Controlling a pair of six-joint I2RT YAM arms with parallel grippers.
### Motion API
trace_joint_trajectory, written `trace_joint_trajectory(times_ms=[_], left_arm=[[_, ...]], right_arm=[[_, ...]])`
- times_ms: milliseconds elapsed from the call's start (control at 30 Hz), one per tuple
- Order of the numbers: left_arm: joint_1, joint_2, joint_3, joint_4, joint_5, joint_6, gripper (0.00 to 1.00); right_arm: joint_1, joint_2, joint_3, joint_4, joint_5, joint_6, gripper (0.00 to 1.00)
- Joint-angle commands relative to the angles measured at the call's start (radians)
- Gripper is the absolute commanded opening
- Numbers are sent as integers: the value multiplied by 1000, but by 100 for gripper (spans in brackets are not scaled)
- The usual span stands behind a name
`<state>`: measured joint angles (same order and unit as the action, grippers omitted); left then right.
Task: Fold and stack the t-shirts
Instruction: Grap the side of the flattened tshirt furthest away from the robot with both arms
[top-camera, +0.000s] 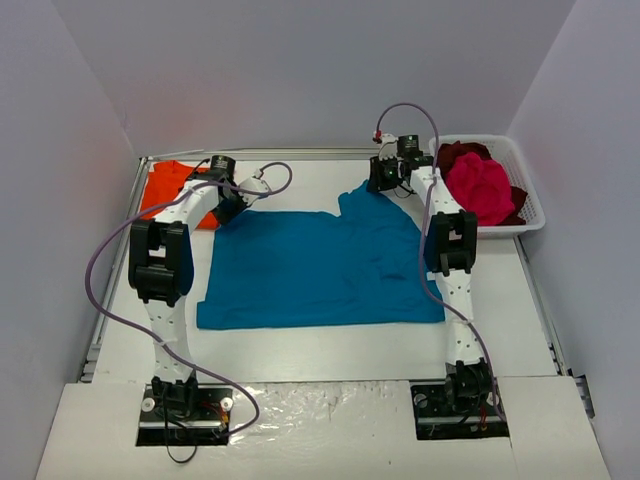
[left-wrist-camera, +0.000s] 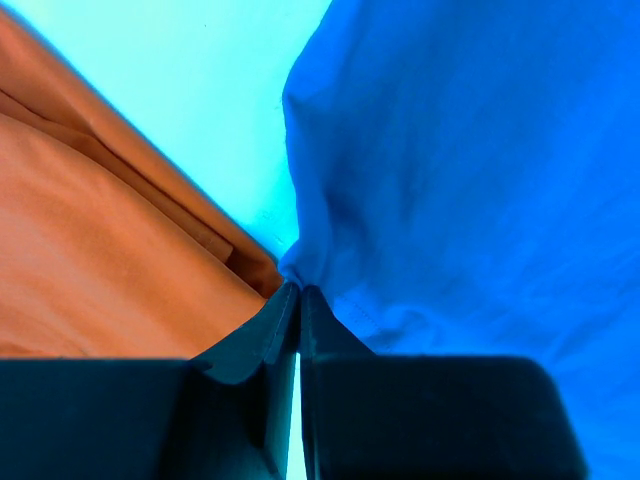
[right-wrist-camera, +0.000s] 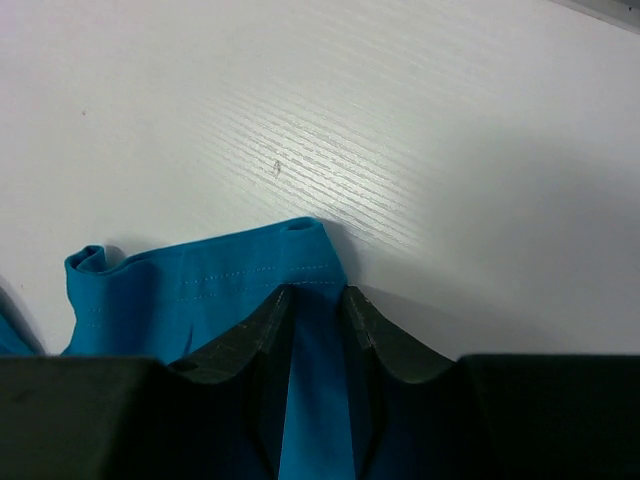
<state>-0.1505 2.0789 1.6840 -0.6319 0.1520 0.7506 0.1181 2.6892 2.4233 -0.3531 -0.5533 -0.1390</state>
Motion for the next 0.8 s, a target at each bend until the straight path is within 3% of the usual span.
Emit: trace_joint_trajectory(times_ms=[0, 167, 333, 767], left_arm=[[-6, -34, 3, -28, 0, -4, 2], [-6, -22, 2, -32, 3, -2, 2], [-4, -25, -7, -23, 0, -8, 2], [2, -59, 26, -11, -49, -57, 2]], right_arm=[[8, 40, 11, -30, 38, -13, 22], [6, 43, 10, -32, 72, -20, 16], [5, 41, 19, -32, 87, -21, 0], [-14, -182, -112, -32, 92, -48, 0]])
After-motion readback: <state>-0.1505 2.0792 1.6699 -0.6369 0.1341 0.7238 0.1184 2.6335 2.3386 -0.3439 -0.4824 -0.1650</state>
